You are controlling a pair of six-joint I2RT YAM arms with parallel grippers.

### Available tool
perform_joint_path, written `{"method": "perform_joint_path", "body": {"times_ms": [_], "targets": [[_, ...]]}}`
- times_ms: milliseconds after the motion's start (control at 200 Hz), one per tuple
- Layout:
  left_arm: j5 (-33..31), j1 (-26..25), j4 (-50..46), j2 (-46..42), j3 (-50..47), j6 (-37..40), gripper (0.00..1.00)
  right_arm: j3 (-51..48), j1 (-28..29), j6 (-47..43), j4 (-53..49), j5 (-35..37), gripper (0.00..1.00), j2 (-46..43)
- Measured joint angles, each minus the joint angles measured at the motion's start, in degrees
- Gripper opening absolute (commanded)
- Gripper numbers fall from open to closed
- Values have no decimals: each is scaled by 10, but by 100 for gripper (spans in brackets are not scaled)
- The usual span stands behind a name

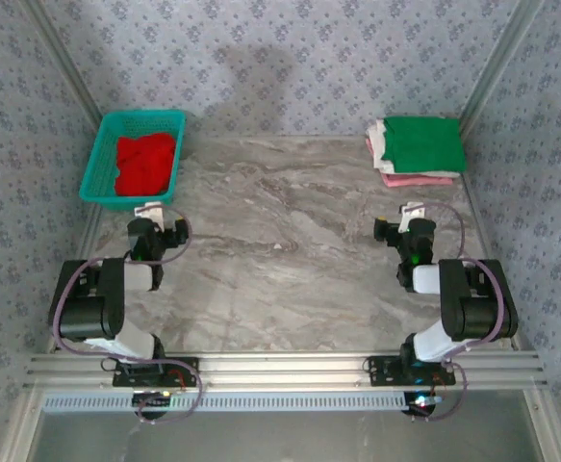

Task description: Fold and stack the t-shirts

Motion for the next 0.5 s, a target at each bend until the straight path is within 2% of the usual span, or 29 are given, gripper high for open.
{"method": "perform_joint_path", "body": {"times_ms": [420,500], "targets": [[22,11,0,0,0,0,98,0,-3,0,0,-1,100,0],[26,11,0,0,0,0,98,0,0,0,-1,5,97,-2]]}}
